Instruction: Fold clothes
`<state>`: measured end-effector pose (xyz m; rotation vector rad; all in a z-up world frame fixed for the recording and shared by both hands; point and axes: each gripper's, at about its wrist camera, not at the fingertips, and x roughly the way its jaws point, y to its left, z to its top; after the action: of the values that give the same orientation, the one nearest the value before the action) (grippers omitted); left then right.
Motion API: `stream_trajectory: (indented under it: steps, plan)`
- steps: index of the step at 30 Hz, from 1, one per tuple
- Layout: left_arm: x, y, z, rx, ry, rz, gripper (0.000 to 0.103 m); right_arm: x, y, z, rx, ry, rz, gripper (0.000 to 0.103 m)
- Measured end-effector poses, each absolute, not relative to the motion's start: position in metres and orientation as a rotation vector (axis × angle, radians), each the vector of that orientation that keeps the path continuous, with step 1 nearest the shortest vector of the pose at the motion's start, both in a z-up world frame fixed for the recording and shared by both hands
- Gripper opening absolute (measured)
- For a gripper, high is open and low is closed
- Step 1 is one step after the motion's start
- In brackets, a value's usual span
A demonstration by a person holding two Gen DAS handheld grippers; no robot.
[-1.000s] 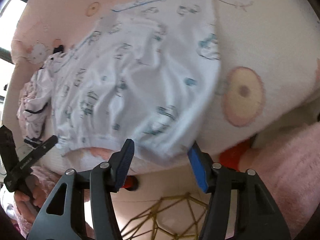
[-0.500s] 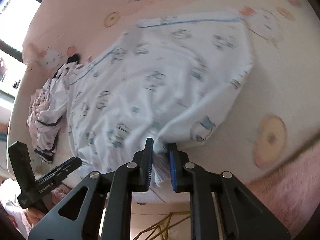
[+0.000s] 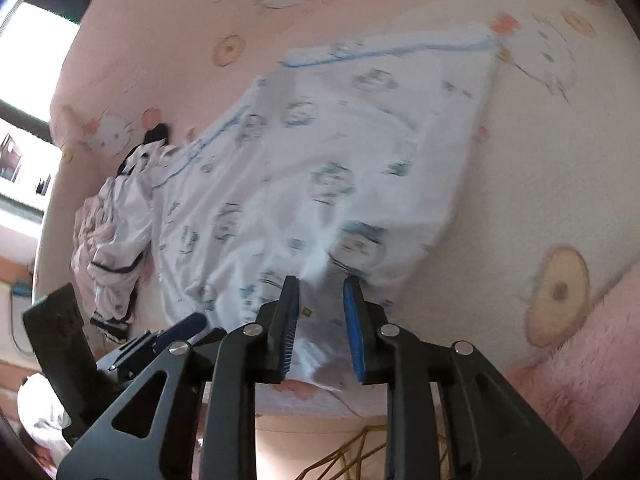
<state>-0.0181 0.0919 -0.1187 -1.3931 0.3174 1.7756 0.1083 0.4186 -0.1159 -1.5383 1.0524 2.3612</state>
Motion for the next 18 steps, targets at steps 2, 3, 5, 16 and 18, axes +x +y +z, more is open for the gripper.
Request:
stream_trajectory:
  steps: [2, 3, 5, 16, 18]
  plan:
    - [-0.008, 0.113, -0.115, -1.361, 0.372, 1.768, 0.050, 0.120, 0.429, -0.122, -1.525, 1.097, 2.299, 0.028]
    - [-0.001, 0.121, -0.112, -1.337, 0.400, 1.777, 0.050, 0.126, 0.434, -0.124, -1.517, 1.118, 2.268, 0.031]
    - [0.009, 0.133, -0.108, -1.311, 0.392, 1.755, 0.050, 0.144, 0.448, -0.120, -1.474, 1.144, 2.232, 0.032]
    - [0.064, 0.199, -0.121, -1.241, 0.631, 1.636, 0.051, 0.197, 0.497, -0.154, -1.480, 1.030, 1.904, 0.042]
    - [0.068, 0.207, -0.125, -1.233, 0.659, 1.645, 0.059, 0.199, 0.499, -0.153, -1.491, 1.040, 1.915, 0.043]
